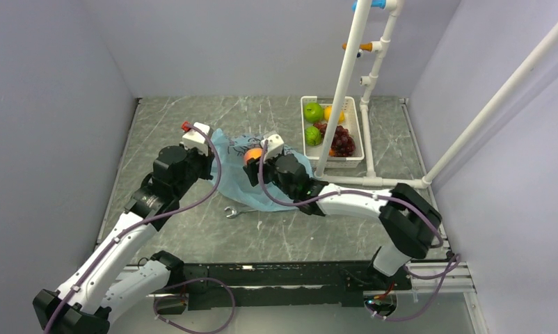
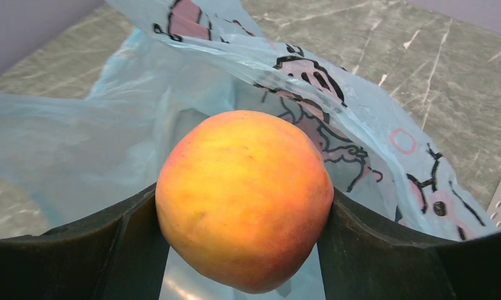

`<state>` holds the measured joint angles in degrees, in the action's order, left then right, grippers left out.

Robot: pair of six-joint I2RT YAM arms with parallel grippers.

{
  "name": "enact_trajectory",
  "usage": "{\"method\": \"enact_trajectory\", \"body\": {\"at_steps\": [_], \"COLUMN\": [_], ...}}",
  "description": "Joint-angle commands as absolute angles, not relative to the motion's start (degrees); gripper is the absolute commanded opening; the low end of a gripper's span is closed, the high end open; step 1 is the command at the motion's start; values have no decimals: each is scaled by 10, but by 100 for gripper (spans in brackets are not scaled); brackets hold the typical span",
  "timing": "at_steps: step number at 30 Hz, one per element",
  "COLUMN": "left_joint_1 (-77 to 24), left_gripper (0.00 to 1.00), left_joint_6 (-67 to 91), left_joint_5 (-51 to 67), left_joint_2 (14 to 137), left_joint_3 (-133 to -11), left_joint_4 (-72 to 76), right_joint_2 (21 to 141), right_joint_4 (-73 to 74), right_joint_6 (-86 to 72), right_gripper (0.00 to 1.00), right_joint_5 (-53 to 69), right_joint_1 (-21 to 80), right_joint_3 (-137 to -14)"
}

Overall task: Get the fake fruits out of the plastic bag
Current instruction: Take out the fake fruit from the plastic bag, then place the fake fruit in the bin.

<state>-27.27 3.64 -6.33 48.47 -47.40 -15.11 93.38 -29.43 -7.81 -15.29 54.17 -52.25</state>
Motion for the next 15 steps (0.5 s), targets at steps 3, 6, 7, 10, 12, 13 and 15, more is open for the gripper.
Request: {"method": "enact_trajectory", "body": {"at_steps": [3,6,7,10,12,13,15], "left_joint_1": [-275,-275,-275,-275,-275,-275,-275], "left_gripper": [0,0,0,0,0,0,0], "left_joint_6": [43,44,45,48,48,49,51], "left_joint_5": [-97,-103,-106,-109,-110,-112,-113], "left_joint_2": [466,466,467,468,467,467,469], "left_joint_3": [-494,-493,-495,-501,-498,-498,-500], "left_joint_4": [-150,-149,-152,-161,-158,-155,-158], "right_joint_2": [823,765,740,646,591,565,524], "right_joint_4": [-273,-255,-254,-258,-243,-231,-214], "right_joint_6": [-101,-95,-95,-115,-130,-136,-140], "right_gripper": [0,0,0,0,0,0,0], "right_joint_5": [-112,-127,-141,-198,-239,-256,-282], "right_joint_1": [539,536,533,515,493,479,444], "right_joint_3": [-493,-474,-463,-418,-388,-380,-362]}}
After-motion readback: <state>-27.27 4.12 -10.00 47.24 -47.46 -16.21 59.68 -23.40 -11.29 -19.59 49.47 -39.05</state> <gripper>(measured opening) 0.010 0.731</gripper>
